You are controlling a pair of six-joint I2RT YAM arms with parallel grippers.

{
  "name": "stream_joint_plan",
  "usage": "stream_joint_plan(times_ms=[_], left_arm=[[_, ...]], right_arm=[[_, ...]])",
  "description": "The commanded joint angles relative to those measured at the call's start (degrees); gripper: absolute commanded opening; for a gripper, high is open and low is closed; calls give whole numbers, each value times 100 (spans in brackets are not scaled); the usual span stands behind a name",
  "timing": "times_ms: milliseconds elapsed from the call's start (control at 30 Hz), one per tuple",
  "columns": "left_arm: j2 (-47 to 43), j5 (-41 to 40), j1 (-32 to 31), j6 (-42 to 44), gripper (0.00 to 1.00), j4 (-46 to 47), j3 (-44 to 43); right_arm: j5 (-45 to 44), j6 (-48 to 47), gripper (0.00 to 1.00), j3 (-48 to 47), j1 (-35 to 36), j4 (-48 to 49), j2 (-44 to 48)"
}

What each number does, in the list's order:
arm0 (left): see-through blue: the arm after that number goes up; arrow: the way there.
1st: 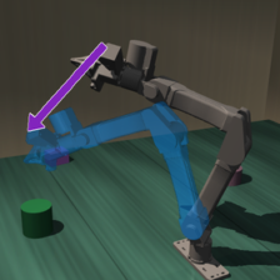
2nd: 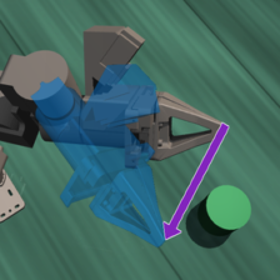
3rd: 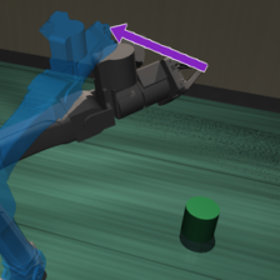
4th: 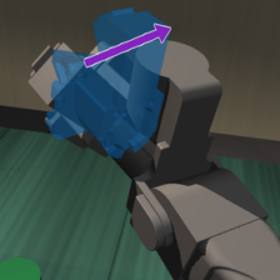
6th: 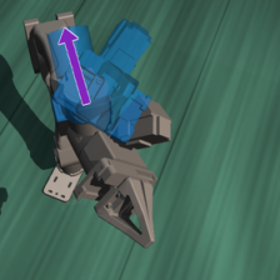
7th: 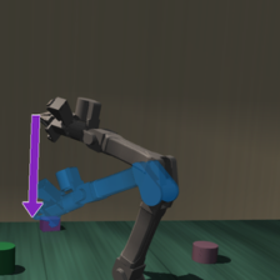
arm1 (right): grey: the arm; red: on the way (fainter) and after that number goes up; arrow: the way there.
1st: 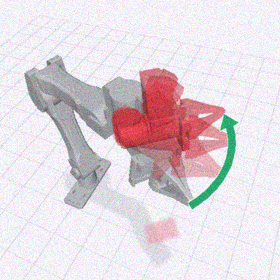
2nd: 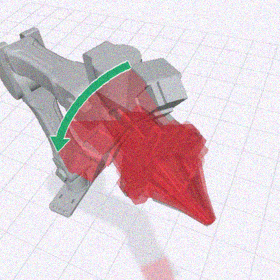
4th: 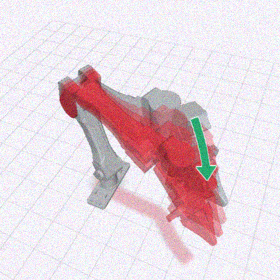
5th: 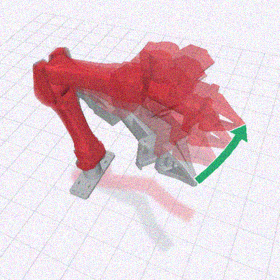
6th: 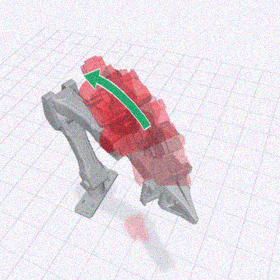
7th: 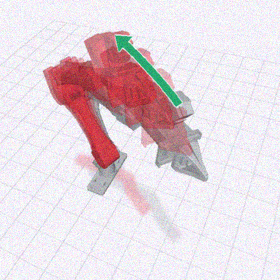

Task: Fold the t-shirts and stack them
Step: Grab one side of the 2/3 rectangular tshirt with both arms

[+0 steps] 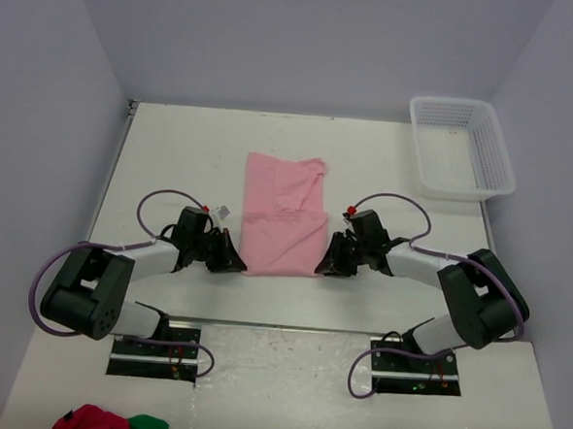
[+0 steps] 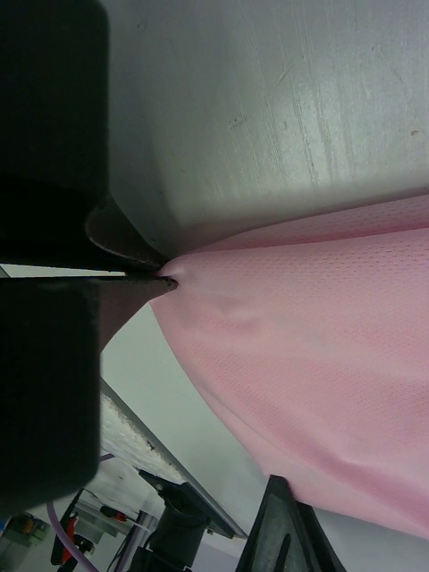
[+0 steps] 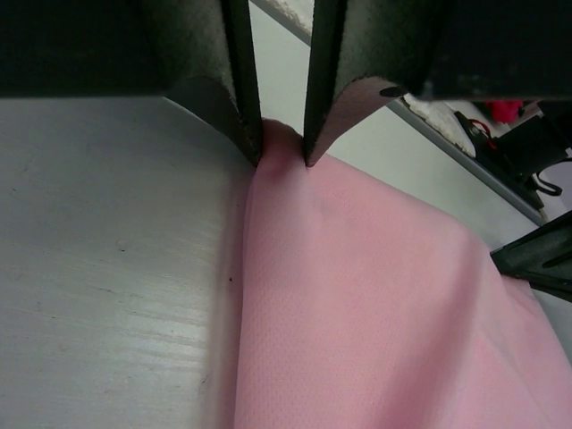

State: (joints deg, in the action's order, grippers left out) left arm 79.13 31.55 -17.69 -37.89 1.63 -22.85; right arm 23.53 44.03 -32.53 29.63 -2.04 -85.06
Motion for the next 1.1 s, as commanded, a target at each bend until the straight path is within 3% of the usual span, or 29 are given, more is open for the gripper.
stream_joint_plan(times_ms=[0,33,67,233,533,1067], left_arm=[[-21,-70,-24,141,0,-75,132],[-38,-61,-24,141,0,-84,132],[-47,-53,-24,141,0,-92,132],[-301,-44,-24,141,0,-171,167],[-1505,0,-103,-26,0,-1173,369],[-3659,-44,-560,-526,0,-2517,466]], right_arm=[[-112,44,25,54,34,108,-81],[-103,44,14,54,34,116,-125],[-68,27,11,45,26,116,-134],[-173,-87,0,-51,69,-50,-169],[-525,-378,0,-210,526,-771,366],[-1166,176,0,116,1431,-1658,2098]])
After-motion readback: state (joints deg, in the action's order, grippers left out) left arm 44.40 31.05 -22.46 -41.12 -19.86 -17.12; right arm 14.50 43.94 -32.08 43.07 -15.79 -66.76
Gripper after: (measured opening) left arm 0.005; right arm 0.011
